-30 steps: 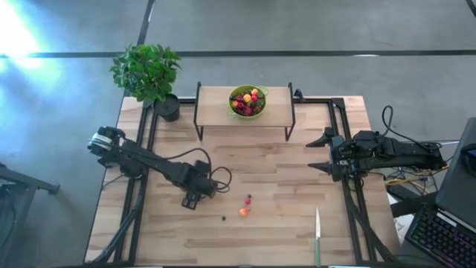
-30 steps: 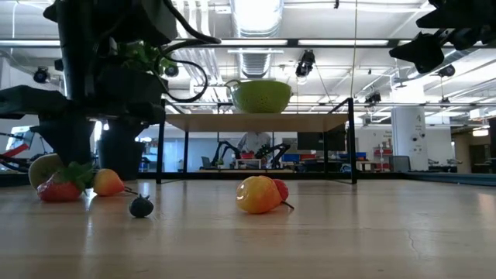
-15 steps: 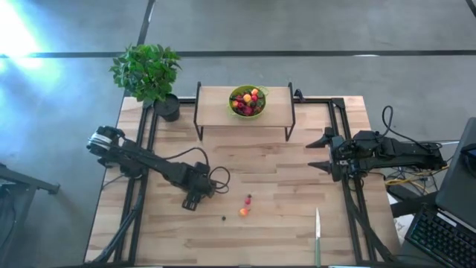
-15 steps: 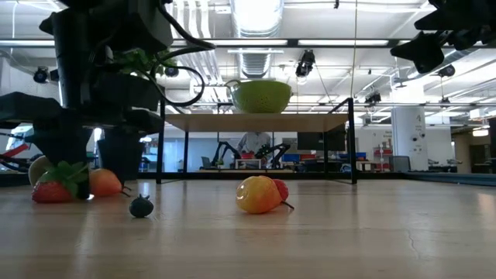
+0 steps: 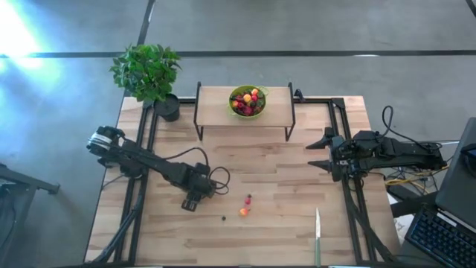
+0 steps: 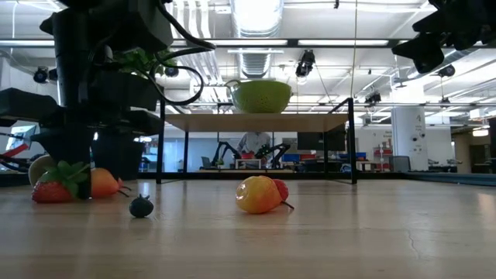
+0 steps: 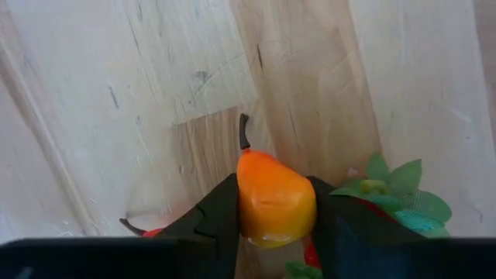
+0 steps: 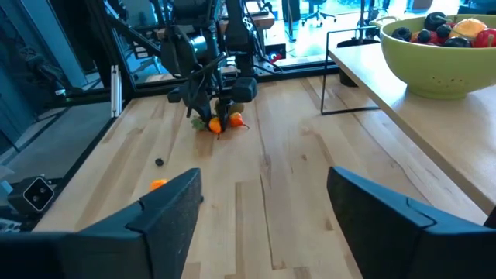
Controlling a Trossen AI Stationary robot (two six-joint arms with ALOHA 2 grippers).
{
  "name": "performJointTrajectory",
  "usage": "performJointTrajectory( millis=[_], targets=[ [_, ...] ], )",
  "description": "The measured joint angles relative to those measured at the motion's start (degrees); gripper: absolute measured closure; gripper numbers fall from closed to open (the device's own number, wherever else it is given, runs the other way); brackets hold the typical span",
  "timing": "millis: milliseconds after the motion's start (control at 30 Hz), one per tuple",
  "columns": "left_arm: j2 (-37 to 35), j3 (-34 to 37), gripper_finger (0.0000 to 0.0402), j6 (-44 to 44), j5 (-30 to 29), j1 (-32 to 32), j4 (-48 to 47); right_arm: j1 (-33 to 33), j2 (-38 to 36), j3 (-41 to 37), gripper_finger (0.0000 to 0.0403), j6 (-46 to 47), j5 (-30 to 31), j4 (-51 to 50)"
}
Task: Pick & Place Fruit
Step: Put the yellow peach into the green strainer bowl on the shelf
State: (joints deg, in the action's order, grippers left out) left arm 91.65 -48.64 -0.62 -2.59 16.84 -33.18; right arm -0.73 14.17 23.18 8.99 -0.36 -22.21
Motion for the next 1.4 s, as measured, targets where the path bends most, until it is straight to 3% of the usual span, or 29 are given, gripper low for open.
performJointTrajectory(
  millis=[500,667,967,1133,1400],
  targets=[
    [0.12,0.02,0.0267,-0.24,-0.24,-0.02,2.76,0.00,0.00,0.00,0.0170,0.00,0.00,0.00],
    [0.16,-2.69,0.0267,-3.28,-5.70,-0.59,15.92,0.00,0.00,0.00,0.0179,0.00,0.00,0.02],
    [0.23,-8.96,0.0267,-14.59,-8.97,-3.65,40.32,0.00,0.17,0.00,0.0175,0.00,0.00,0.00],
    [0.21,-13.00,0.0267,-19.19,-9.68,-6.69,45.85,0.00,0.20,0.00,0.0158,0.00,0.00,-0.01],
    [0.16,-19.67,0.0266,-19.29,-9.68,-14.33,46.17,0.00,0.20,0.00,0.0130,0.00,0.01,0.00]
  ],
)
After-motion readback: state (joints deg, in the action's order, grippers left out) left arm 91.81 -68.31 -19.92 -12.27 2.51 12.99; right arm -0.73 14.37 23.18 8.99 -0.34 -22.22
